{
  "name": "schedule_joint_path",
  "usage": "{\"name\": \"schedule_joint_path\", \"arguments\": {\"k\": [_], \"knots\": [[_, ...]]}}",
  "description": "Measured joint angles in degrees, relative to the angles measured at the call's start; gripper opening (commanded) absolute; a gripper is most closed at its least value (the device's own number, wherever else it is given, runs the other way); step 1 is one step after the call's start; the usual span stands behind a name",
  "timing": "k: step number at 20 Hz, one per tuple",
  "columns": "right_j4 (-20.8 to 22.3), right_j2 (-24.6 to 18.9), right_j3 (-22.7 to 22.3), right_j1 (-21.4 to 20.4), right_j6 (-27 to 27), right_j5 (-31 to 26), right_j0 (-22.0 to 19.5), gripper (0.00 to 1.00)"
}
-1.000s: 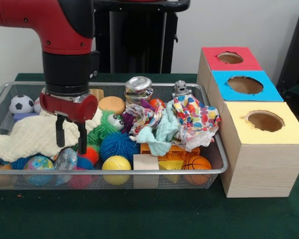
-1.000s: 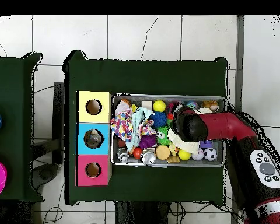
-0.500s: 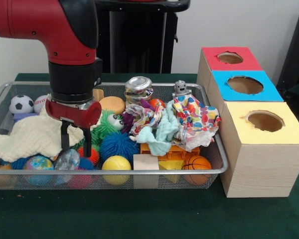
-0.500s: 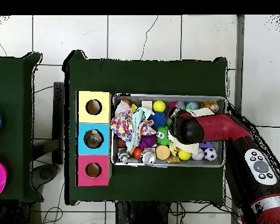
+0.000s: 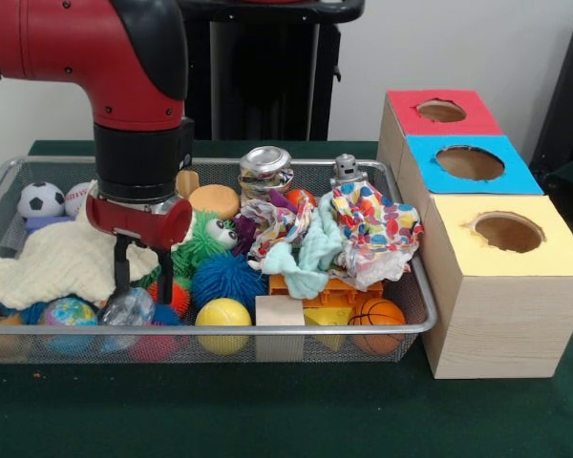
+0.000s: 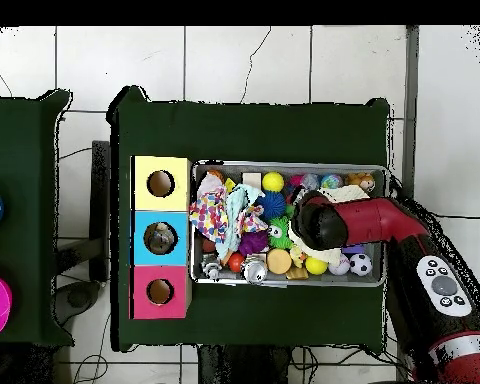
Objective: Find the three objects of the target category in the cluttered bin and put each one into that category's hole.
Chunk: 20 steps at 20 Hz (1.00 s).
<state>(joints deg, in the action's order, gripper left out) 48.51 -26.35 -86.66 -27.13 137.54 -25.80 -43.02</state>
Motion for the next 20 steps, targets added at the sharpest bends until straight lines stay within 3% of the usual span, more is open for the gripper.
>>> {"name": "schedule_joint_path", "arguments": {"k": [20], "knots": [[1.4, -0.9, 1.2, 1.5, 0.0, 0.0, -2.0, 1.00]]}}
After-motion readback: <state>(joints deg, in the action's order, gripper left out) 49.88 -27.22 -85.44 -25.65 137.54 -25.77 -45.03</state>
